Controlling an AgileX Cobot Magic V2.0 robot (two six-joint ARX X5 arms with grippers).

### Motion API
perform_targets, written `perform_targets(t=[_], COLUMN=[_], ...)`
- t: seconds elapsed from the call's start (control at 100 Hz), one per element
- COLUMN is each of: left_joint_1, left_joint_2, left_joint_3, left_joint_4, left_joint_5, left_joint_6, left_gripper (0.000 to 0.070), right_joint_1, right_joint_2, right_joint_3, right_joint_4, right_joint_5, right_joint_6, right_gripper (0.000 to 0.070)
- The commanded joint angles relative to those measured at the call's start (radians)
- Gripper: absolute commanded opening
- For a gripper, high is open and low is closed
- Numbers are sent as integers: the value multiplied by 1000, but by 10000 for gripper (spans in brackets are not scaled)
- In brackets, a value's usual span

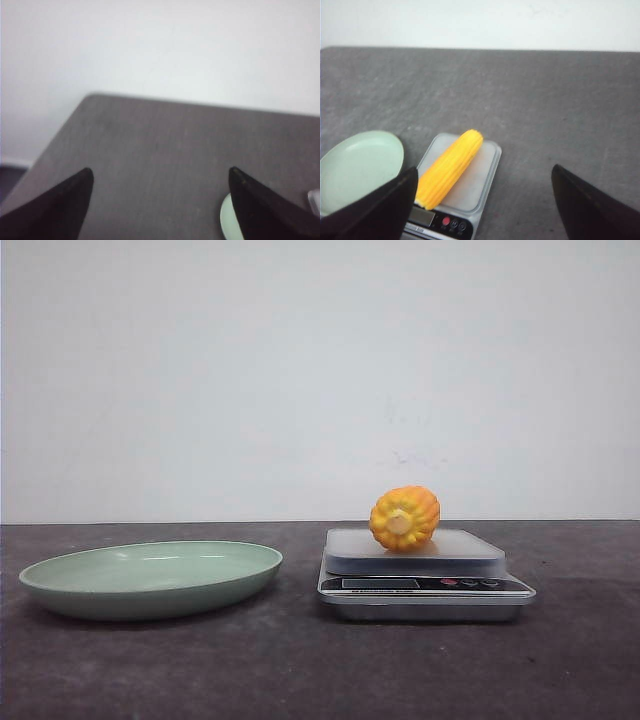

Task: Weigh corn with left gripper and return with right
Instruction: 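Lower the right gripper onto the corn on the scale and close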

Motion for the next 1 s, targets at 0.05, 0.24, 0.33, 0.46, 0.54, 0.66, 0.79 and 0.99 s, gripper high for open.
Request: perform_targets(t=[0.05, 0.24, 0.33, 0.46, 0.54, 0.66, 0.79, 0.99], left_joint_1=[-3, 19, 29, 59, 73, 76, 76, 76], left_joint_2=[-92, -255, -307, -358, -374, -379, -379, -379], left_joint_3=[-50, -241, -343, -461, -502, -529, -534, -534], left_joint_4=[-38, -38, -38, -36, -33, -16, 15, 55], left_joint_5=[28, 127, 195, 296, 309, 309, 307, 302], left_joint_6=[-90, -164, -187, -201, -198, -173, -149, -127], left_gripper=[508, 505, 505, 505, 505, 505, 505, 505], right_joint_1=[43, 142, 200, 276, 306, 314, 314, 314], right_joint_2=[42, 142, 224, 354, 441, 575, 727, 887], right_joint_3=[14, 14, 14, 14, 17, 37, 95, 189], right_joint_4=[28, 106, 159, 212, 250, 280, 274, 261], right_joint_5=[-3, 2, 14, 79, 109, 114, 113, 132], right_joint_6=[17, 53, 79, 98, 111, 159, 189, 198], right_gripper=[536, 562, 564, 564, 564, 563, 563, 562])
